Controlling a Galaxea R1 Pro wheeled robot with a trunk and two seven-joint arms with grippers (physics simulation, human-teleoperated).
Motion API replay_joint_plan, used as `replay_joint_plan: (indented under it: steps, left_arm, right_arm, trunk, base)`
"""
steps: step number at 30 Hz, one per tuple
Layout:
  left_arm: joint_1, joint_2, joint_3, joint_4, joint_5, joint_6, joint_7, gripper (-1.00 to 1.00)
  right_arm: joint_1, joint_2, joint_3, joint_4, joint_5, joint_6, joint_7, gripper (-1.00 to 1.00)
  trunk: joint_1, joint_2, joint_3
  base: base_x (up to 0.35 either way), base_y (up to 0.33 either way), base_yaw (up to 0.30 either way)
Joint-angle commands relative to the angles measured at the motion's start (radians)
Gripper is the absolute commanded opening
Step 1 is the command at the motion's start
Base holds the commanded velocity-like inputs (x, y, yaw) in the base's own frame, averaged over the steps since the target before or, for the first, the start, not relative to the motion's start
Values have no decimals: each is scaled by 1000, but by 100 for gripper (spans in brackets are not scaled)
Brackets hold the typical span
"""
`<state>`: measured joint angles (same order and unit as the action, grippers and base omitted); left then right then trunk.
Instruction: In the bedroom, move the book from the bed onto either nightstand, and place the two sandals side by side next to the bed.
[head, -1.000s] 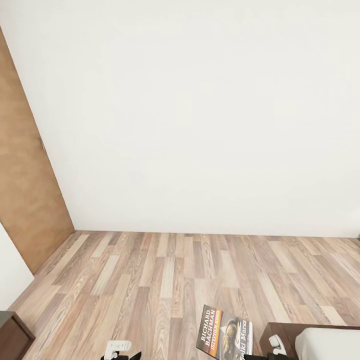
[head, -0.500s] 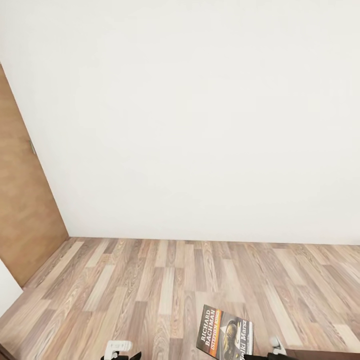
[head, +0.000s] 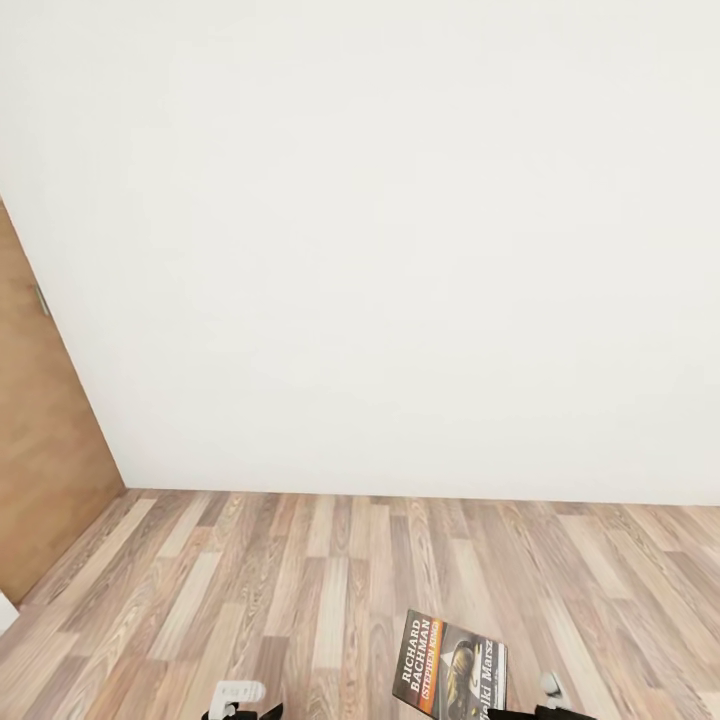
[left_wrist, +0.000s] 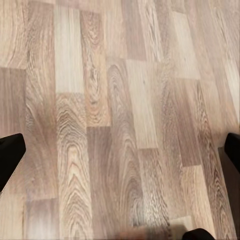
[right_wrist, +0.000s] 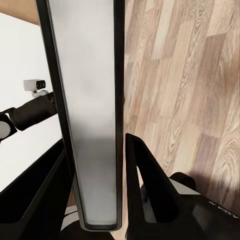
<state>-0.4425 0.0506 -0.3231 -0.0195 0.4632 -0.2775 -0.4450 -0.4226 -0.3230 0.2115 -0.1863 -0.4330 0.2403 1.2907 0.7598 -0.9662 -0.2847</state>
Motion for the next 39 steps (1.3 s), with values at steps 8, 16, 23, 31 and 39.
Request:
replay_joint_plan:
  steps: [8, 16, 23, 31, 39]
  left_arm:
    - [-1, 0, -9, 1, 9, -3, -3, 100]
    - [-1, 0, -8, 1, 9, -3, -4, 100]
    - [-1, 0, -9, 1, 9, -3, -4, 100]
    - [-1, 0, -9, 1, 9, -3, -4, 100]
    - [-1, 0, -8, 1, 9, -3, -4, 100]
  right_arm:
    - [-1, -1, 5, -1, -12, 11, 2, -100]
    - [-1, -1, 5, -1, -12, 11, 2, -100]
    - [-1, -1, 5, -1, -12, 11, 2, -100]
    - [-1, -1, 5, -1, -12, 12, 2, -100]
    - [-1, -1, 5, -1, -12, 12, 2, -100]
  trunk:
    - [1, -1, -1]
    - [1, -1, -1]
    - [1, -1, -1]
    - [1, -1, -1]
    - [1, -1, -1]
  base:
    - [327, 0, 0]
    - [328, 0, 0]
    - [327, 0, 0]
    - [327, 0, 0]
    - [327, 0, 0]
